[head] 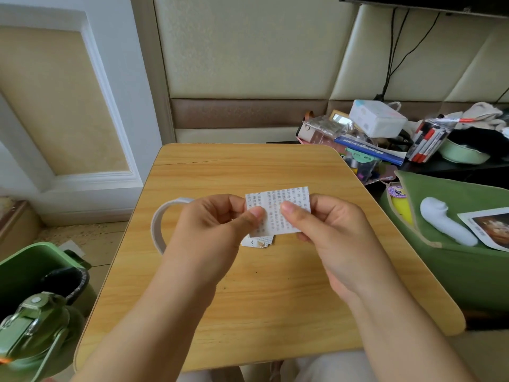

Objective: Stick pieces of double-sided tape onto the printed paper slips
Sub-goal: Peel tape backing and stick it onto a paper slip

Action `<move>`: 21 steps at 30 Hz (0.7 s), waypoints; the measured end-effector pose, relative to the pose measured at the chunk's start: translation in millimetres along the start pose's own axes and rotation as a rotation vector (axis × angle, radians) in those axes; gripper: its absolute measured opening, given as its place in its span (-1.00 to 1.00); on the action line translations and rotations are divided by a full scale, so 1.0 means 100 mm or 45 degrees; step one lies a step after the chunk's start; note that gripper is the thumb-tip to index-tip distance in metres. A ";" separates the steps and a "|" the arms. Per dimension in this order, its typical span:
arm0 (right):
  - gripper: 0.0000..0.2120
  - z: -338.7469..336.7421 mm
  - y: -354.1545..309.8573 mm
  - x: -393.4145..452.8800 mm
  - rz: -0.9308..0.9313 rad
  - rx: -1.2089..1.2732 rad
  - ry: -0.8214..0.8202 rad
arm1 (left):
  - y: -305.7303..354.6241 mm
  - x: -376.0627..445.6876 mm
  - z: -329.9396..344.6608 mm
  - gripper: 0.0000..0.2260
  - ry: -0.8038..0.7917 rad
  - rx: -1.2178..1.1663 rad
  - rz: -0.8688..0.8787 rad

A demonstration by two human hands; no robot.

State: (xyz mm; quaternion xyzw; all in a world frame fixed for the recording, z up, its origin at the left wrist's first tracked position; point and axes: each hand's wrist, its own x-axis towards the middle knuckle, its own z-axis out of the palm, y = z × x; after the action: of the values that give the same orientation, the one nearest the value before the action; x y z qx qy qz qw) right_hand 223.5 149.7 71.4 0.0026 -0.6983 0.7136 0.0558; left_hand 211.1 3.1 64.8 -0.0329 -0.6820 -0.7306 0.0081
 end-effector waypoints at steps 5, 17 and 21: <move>-0.85 -0.04 0.10 0.03 0.057 -0.050 0.018 | -0.04 0.02 -0.02 -0.76 0.039 0.065 -0.068; -0.91 0.03 0.26 0.10 0.108 -0.074 -0.012 | -0.22 0.06 -0.07 -0.83 0.099 0.182 -0.074; -0.86 -0.01 0.32 0.12 0.148 -0.163 -0.023 | -0.26 0.08 -0.11 -0.81 0.079 0.291 -0.100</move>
State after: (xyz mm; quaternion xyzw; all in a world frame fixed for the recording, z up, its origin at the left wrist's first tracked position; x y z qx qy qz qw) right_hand 208.5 151.3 40.8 -0.0351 -0.7419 0.6696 0.0079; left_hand 201.1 -6.0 39.0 0.0176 -0.7611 -0.6484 0.0043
